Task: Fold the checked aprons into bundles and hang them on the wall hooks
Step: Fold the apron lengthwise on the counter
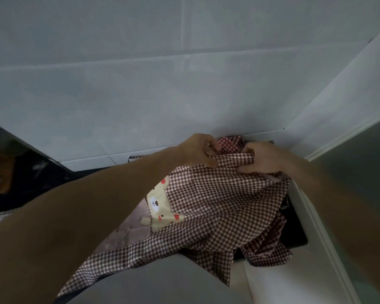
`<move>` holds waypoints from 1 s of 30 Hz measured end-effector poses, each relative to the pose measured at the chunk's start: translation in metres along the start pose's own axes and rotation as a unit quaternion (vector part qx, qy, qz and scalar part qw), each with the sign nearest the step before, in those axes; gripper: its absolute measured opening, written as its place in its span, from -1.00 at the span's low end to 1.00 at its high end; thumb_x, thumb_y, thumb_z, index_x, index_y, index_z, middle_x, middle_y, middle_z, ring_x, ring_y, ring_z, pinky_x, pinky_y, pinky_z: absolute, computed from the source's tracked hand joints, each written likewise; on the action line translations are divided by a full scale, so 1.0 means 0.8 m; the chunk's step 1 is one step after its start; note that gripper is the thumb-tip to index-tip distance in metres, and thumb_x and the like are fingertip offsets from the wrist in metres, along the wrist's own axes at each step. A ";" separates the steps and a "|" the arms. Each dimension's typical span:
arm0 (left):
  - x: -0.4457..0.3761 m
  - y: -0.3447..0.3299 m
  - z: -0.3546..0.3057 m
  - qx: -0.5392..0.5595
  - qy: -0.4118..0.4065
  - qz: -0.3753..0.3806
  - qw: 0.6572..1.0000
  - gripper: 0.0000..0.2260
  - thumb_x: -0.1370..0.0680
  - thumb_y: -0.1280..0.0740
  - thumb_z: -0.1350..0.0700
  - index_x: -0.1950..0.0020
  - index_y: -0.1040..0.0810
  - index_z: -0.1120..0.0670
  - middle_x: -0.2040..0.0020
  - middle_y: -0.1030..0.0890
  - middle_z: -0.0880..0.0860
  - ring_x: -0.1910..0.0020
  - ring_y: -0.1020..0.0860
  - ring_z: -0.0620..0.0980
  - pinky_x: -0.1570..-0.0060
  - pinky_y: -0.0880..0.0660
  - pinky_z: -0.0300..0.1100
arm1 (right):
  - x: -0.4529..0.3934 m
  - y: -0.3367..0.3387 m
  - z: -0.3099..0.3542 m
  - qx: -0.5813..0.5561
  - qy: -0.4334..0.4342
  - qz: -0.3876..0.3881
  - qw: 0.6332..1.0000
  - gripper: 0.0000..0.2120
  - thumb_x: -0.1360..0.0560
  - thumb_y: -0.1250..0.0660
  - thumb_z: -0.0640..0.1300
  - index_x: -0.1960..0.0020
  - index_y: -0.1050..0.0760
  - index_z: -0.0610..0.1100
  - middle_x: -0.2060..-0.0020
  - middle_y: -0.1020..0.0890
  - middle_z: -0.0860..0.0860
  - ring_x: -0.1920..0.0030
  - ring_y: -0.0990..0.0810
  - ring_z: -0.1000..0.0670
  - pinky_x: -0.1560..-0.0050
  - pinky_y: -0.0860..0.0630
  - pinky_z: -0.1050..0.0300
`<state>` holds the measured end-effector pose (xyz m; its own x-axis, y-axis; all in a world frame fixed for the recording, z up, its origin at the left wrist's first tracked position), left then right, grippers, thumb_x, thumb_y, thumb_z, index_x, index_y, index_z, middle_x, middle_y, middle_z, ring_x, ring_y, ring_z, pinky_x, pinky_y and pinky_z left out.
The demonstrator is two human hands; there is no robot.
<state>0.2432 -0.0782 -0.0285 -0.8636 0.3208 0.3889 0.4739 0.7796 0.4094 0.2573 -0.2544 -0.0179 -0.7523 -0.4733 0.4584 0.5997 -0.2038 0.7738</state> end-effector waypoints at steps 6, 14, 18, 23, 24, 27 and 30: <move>0.001 0.000 -0.011 -0.014 -0.047 -0.027 0.998 -0.68 -0.42 -0.46 0.35 -0.14 -0.61 0.13 0.06 -0.66 -0.02 0.11 -0.62 -0.18 0.12 -0.49 -0.52 | -0.009 0.005 0.042 -0.103 0.041 0.029 0.993 -0.77 -0.46 -0.23 0.32 0.01 -0.54 0.25 0.01 -0.58 0.24 0.00 -0.55 0.22 -0.03 -0.42 0.29; 0.001 0.009 -0.007 -0.106 -0.035 -0.043 0.993 -0.74 -0.54 -0.42 0.14 -0.22 -0.66 0.11 -0.11 -0.68 0.03 0.01 -0.58 -0.12 -0.05 -0.42 -0.36 | -0.029 0.020 0.034 -0.145 0.062 -0.060 0.986 -0.79 -0.46 -0.52 -0.19 0.11 -0.60 0.11 0.10 -0.66 0.14 0.04 -0.64 0.08 -0.14 -0.53 0.10; 0.001 0.014 -0.004 -0.152 -0.018 -0.060 0.986 -0.81 -0.56 -0.37 0.16 -0.14 -0.66 0.11 -0.04 -0.62 0.03 -0.03 -0.56 -0.03 -0.01 -0.41 -0.27 | -0.031 0.030 0.035 0.002 0.049 -0.043 0.998 -0.87 -0.45 -0.53 -0.13 0.00 -0.68 -0.05 0.07 -0.68 0.03 0.05 -0.63 -0.01 -0.04 -0.49 0.12; -0.003 0.010 0.004 -0.206 0.009 -0.035 0.978 -0.76 -0.63 -0.27 0.14 -0.28 -0.54 0.10 -0.26 -0.53 0.09 -0.23 -0.50 0.08 -0.10 -0.37 -0.19 | -0.018 0.054 -0.006 0.138 -0.042 0.079 0.986 -0.77 -0.48 -0.46 0.10 0.19 -0.61 -0.06 0.25 -0.64 0.03 0.14 -0.59 -0.05 0.15 -0.46 0.13; -0.004 0.007 0.005 -0.215 0.014 -0.024 0.976 -0.74 -0.64 -0.24 0.14 -0.33 -0.50 0.10 -0.31 -0.50 0.10 -0.27 -0.48 0.09 -0.14 -0.37 -0.17 | -0.012 0.065 -0.013 0.108 -0.066 0.083 0.988 -0.72 -0.46 -0.47 0.13 0.25 -0.60 -0.06 0.32 -0.63 0.06 0.19 -0.60 -0.04 0.21 -0.49 0.15; -0.004 0.001 0.007 -0.235 0.023 -0.004 0.972 -0.68 -0.65 -0.23 0.14 -0.42 -0.43 0.11 -0.39 -0.47 0.12 -0.33 -0.45 0.11 -0.21 -0.36 -0.17 | 0.001 0.090 -0.024 0.001 -0.106 0.063 0.992 -0.62 -0.39 -0.49 0.21 0.24 -0.66 -0.12 0.32 -0.69 0.04 0.27 -0.63 0.03 0.28 -0.52 0.19; -0.009 -0.001 0.006 -0.230 0.016 -0.005 0.973 -0.70 -0.64 -0.26 0.12 -0.36 -0.50 0.11 -0.32 -0.54 0.13 -0.28 -0.51 0.12 -0.21 -0.39 -0.15 | 0.002 0.117 -0.034 -0.036 -0.075 -0.016 0.996 -0.68 -0.30 -0.52 0.17 0.24 -0.66 -0.10 0.29 -0.71 0.02 0.20 -0.66 0.00 0.06 -0.55 0.08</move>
<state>0.2478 -0.0787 -0.0356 -0.8665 0.2923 0.4047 0.4983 0.4567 0.7370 0.3194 -0.2976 0.0437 -0.8005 -0.3330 0.4983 0.5887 -0.2812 0.7579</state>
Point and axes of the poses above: each hand's wrist, its own x-axis away from the middle knuckle, its own y-axis out of the back of the hand, z = x × y, the point moved 8 cm from there along -x, towards the middle knuckle
